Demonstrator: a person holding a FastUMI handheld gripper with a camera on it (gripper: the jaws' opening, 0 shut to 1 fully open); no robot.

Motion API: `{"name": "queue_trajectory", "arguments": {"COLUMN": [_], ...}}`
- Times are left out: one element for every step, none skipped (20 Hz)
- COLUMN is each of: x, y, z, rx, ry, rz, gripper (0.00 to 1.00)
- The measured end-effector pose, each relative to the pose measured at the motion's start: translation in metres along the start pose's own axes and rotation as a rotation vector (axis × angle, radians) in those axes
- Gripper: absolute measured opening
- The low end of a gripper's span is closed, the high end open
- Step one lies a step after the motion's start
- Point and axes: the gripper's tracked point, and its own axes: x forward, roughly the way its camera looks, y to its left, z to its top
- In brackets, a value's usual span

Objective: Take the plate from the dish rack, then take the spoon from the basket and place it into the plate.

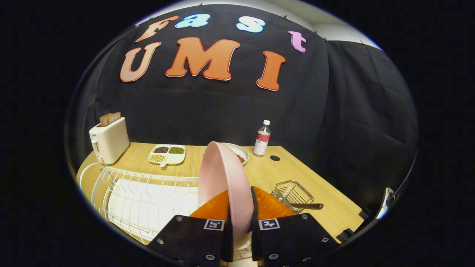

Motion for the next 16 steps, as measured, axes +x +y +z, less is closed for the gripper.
{"name": "queue_trajectory", "arguments": {"x": [0.000, -0.002, -0.003, -0.004, -0.006, -0.006, -0.008, -0.009, -0.010, -0.012, -0.015, -0.020, -0.027, -0.036, -0.047, -0.059], "y": [0.002, 0.001, 0.001, 0.002, 0.002, 0.000, -0.003, -0.006, -0.008, -0.010, -0.011, -0.014, -0.015, -0.018, -0.020, -0.023], "z": [0.003, 0.008, 0.013, 0.015, 0.016, 0.019, 0.022, 0.024, 0.024, 0.024, 0.023, 0.024, 0.027, 0.027, 0.029, 0.030], "rx": [-0.009, -0.020, -0.032, -0.046, -0.061, -0.069, -0.068, -0.060, -0.053, -0.045, -0.034, -0.021, -0.005, 0.011, 0.027, 0.047], "ry": [-0.004, -0.016, -0.030, -0.032, -0.034, -0.040, -0.051, -0.057, -0.057, -0.054, -0.053, -0.057, -0.067, -0.075, -0.086, -0.096], "rz": [-0.012, -0.025, -0.041, -0.045, -0.049, -0.055, -0.064, -0.070, -0.071, -0.066, -0.059, -0.050, -0.036, -0.020, 0.001, 0.025], "gripper": [0.19, 0.19, 0.19, 0.19, 0.19, 0.19, 0.19, 0.19, 0.19, 0.19, 0.19, 0.19, 0.19, 0.19, 0.19, 0.19]}}
